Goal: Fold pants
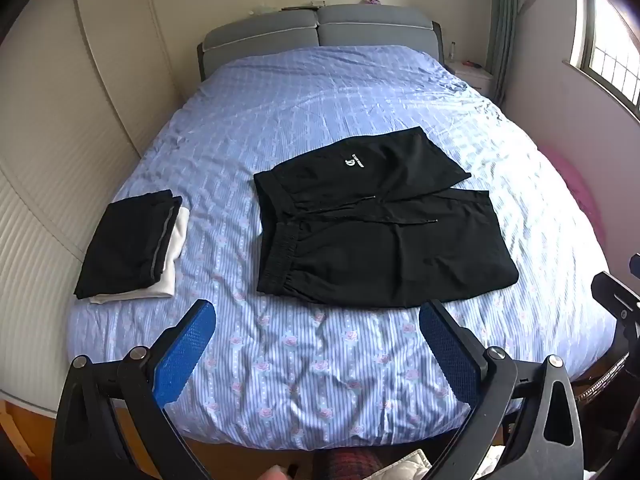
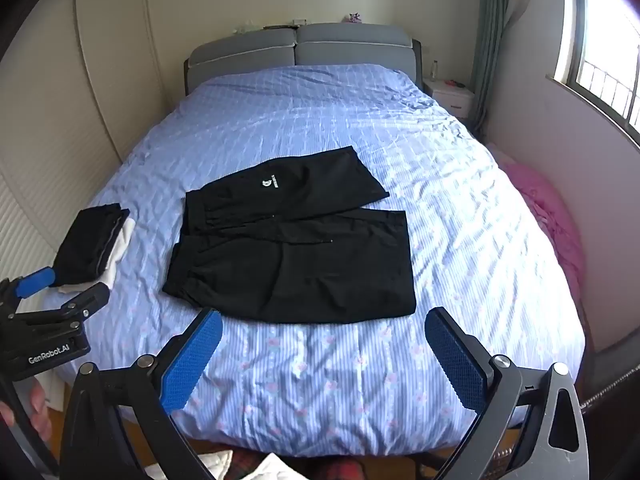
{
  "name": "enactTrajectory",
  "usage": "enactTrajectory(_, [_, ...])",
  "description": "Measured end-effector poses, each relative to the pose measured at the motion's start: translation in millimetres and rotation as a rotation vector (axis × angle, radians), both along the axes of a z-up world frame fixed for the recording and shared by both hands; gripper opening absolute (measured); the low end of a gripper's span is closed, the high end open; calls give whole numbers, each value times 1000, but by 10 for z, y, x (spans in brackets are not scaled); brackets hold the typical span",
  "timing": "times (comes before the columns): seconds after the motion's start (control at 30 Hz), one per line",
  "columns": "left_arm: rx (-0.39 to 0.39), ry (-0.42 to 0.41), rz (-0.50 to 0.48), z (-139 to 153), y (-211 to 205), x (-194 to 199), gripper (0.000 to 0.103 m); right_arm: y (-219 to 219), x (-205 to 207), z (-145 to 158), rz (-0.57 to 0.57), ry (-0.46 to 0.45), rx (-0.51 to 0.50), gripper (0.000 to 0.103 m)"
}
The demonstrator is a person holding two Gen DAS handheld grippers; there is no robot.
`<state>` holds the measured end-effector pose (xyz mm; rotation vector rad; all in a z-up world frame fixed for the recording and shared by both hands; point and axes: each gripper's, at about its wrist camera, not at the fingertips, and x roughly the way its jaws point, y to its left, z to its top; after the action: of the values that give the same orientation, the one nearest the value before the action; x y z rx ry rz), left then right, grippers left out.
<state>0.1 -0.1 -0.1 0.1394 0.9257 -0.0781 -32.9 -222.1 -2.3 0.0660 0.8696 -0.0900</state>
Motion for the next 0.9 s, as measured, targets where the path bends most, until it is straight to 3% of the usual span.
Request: enactTrajectory(0.9, [8, -57, 5, 119, -47, -103, 103, -68, -41, 25, 3, -20, 7, 102])
